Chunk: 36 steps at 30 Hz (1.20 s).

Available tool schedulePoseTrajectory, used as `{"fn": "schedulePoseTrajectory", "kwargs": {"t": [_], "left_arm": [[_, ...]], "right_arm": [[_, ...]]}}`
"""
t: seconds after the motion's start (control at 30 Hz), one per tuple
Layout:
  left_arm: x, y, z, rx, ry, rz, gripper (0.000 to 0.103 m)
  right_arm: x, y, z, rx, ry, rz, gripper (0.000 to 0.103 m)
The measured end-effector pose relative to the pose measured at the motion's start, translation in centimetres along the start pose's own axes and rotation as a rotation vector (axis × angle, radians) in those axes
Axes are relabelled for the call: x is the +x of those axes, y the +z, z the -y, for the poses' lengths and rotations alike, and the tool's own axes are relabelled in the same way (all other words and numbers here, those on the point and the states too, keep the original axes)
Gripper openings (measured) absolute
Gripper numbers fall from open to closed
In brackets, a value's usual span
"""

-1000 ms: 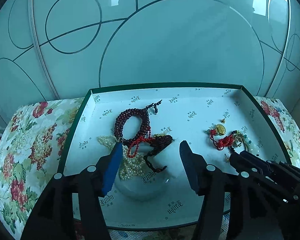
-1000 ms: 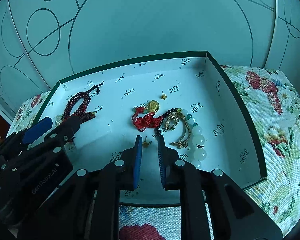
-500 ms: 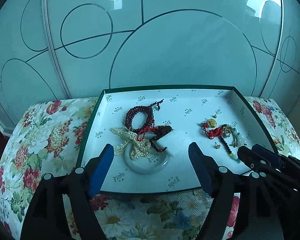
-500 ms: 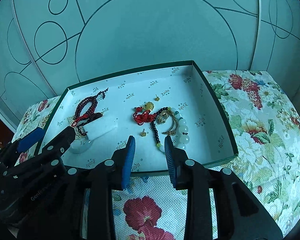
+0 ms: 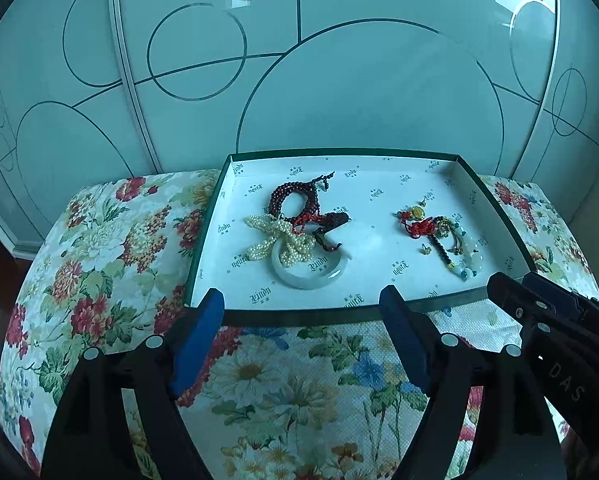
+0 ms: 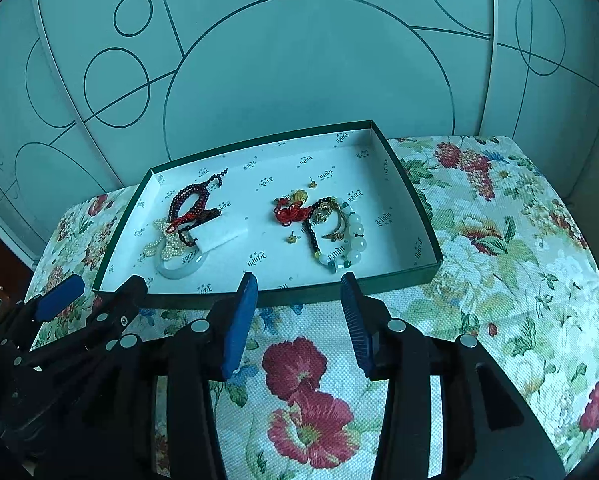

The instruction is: Organize jewelry

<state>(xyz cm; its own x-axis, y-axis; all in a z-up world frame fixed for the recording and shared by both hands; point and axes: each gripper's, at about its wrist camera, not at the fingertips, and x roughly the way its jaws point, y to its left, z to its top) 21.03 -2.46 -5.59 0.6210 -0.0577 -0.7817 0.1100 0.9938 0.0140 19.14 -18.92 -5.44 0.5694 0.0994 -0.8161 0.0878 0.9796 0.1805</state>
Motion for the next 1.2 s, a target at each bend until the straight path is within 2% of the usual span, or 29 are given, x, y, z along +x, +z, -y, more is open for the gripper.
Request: {"fn": "schedulePoseTrajectory", "kwargs": {"t": [0.17,0.4,0.57,0.87,1.2], "left_arm": [[-2.6,-1.1,-1.1,-0.034,0.002,0.003,0.08],[-7.5,-2.0,-2.0,-0.062,0.049,0.051,0.084],[-11.1,-2.1,-2.4,-0.08,0.065,0.098,0.085],[-16.8,-2.9,-2.0,-0.088,0.045,0.157,0.086],[-18.9,-3.5,-1.1,-0.078,0.039,0.173,0.086]], "right_arm": [[-2.3,-1.1,-0.4,-0.006,-0.001,0.007,0.048],[-7.1,-1.9,-1.4,-0.033,0.006,0.064,0.055],[-10.5,-2.4,-1.7,-0.03,0.027,0.11,0.055],[-15.6,-3.9,-2.0,-0.062,0.032,0.176,0.057],[-18.4,-4.9,-1.4,-0.071,0.012,0.213,0.058]]}}
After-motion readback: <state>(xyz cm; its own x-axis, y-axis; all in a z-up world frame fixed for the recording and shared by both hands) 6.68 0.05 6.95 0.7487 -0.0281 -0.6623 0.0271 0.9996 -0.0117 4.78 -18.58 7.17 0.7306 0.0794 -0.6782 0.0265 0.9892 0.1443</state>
